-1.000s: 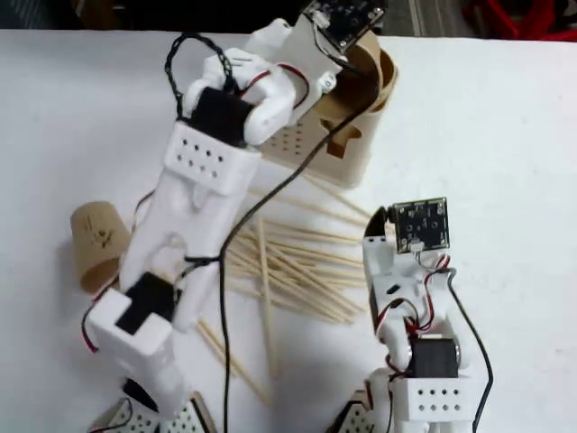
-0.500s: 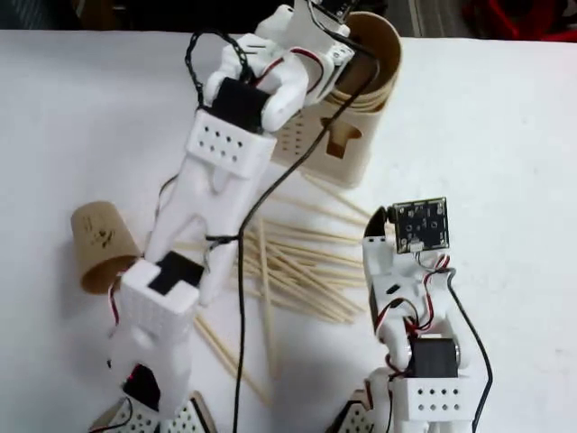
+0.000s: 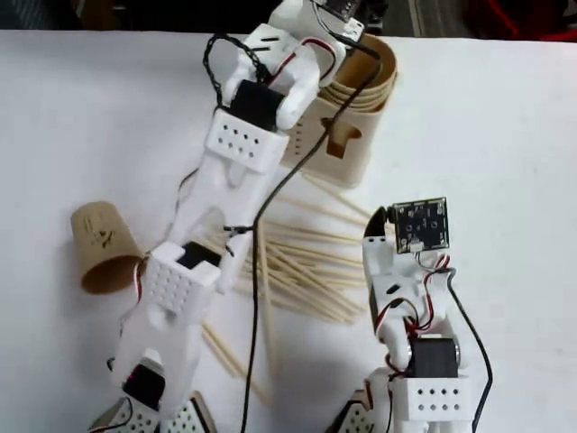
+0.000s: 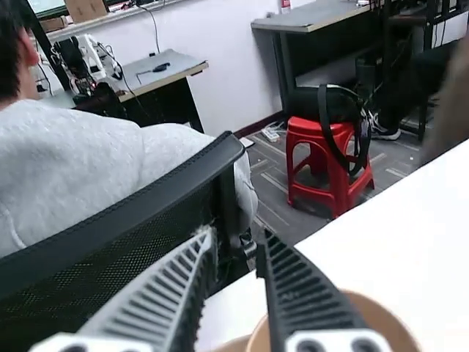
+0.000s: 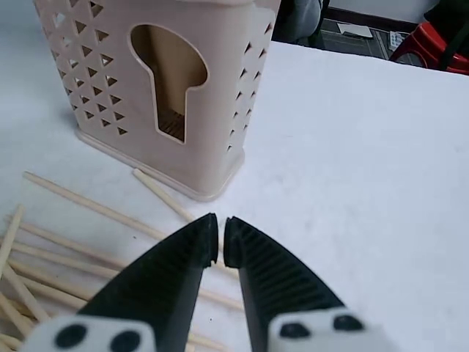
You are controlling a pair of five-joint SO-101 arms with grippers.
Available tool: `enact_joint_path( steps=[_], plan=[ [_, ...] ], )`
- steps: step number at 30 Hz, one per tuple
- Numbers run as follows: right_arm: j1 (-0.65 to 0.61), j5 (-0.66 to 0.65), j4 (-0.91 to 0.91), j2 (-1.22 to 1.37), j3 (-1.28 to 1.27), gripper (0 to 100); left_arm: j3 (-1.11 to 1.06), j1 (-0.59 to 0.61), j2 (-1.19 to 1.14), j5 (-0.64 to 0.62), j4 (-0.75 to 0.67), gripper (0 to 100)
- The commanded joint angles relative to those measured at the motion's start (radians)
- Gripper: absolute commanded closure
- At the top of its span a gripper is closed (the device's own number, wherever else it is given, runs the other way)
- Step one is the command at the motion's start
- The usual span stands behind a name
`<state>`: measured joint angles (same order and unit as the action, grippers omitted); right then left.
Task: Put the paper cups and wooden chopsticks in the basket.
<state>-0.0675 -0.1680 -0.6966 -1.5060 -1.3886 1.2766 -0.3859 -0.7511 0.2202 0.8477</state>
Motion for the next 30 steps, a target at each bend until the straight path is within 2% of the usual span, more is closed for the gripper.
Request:
enact_joint_path(
  steps=[1, 7, 12, 18, 25, 30],
  plan=[
    [0.004, -0.002, 0.016, -0.015, 0.008, 96.7, 0.133, -0.004, 0.016, -0.006, 0.078, 90],
    [0.004, -0.002, 0.016, -0.015, 0.008, 96.7, 0.393, -0.012, 0.015, 0.003, 0.439, 90],
    [0.004, -0.002, 0.021, -0.008, 0.008, 96.7, 0.388, -0.005, 0.056, 0.172, 0.661, 90],
    [0.004, -0.002, 0.021, -0.008, 0.008, 96.7, 0.391, 0.027, 0.113, 0.216, 0.905, 90],
    [0.004, -0.002, 0.021, -0.007, 0.008, 96.7, 0.358, 0.183, 0.24, 0.206, 0.944, 90],
    [0.004, -0.002, 0.021, -0.007, 0.008, 95.5, 0.129, 0.271, 0.43, 0.21, 0.945, 90]
  ],
)
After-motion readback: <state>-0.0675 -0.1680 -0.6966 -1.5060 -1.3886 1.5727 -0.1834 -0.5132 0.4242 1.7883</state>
